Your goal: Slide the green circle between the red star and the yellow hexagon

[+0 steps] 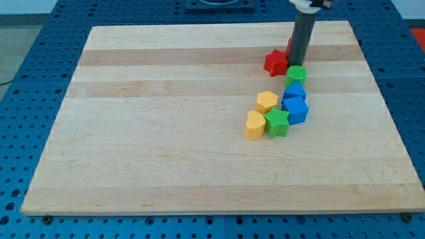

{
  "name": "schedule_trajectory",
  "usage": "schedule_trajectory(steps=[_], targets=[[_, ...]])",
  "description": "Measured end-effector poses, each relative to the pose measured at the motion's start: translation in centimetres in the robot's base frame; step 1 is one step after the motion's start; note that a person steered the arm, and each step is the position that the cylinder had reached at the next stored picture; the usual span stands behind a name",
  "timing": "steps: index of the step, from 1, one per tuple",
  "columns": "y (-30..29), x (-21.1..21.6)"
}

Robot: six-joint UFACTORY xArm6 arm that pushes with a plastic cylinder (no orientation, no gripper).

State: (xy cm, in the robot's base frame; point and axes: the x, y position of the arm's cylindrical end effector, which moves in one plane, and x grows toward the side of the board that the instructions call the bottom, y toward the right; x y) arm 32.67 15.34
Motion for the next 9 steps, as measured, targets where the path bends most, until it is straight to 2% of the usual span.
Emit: schedule_trajectory(steps=[1, 3, 9], targets=[[3.5, 0.1], [4.1, 3.6], [-2.5, 3.9]])
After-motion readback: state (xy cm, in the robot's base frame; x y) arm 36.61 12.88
